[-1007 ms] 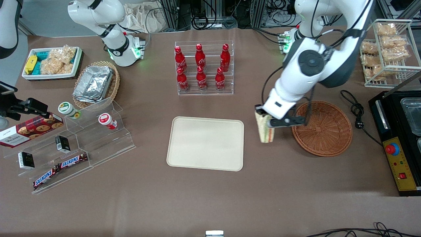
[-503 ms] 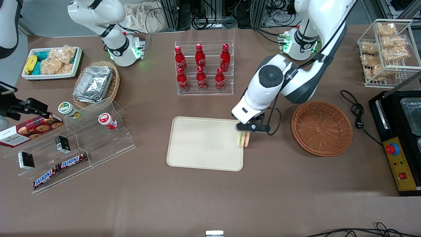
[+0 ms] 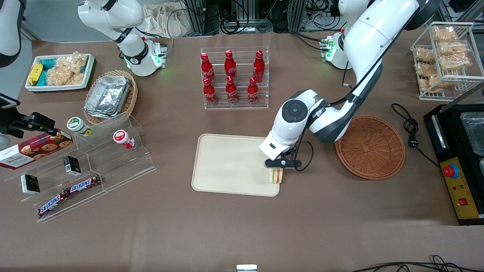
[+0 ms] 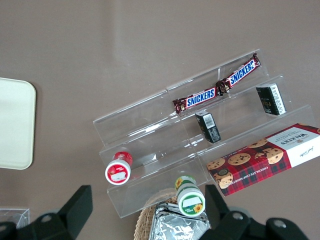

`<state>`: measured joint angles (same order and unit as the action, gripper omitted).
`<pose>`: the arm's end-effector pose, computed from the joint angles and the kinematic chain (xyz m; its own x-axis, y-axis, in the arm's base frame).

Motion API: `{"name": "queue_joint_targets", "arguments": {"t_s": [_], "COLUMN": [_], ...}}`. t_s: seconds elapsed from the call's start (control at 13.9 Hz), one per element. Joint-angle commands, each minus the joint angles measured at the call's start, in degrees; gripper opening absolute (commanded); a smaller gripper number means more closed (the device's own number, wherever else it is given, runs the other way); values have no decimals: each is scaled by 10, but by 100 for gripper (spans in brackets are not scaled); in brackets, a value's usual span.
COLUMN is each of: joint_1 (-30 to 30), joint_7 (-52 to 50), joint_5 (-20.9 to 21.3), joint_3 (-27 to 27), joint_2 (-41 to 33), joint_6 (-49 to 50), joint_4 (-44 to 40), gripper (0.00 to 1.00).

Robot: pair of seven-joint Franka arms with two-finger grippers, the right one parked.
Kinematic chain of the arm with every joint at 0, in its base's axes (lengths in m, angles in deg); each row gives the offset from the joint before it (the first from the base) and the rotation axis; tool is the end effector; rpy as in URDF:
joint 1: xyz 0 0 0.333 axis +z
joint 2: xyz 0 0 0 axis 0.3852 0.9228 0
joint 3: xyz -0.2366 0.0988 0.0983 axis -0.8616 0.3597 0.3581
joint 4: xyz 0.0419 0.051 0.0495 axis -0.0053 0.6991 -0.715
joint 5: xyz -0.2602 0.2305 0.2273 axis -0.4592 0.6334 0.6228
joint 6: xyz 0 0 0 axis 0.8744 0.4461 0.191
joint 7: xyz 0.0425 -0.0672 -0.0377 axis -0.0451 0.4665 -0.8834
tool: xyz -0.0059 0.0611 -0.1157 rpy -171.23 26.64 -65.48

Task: Place sandwich from basket to tray
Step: 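Carry the held sandwich from the basket over the cream tray, then lower the sandwich onto the tray and open the left gripper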

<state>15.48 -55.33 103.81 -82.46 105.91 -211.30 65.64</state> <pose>0.5460 -0.4081 0.2032 0.9967 -0.0121 0.0798 -0.0199 -0.9950 0.0974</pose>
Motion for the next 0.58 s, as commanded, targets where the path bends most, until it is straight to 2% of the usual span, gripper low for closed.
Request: {"name": "queue_joint_targets", "arguments": {"t_s": [0.0, 0.14, 0.29, 0.5], "joint_1": [-41, -41, -41, -40], "joint_7": [-16, -15, -17, -15], "joint_5": [16, 18, 42, 45], "joint_3": [6, 8, 8, 15], "joint_2": [18, 31, 39, 38], "joint_6": [-3, -21, -23, -23], "joint_4": [-22, -21, -21, -19], "gripper": [0, 0, 0, 0]}}
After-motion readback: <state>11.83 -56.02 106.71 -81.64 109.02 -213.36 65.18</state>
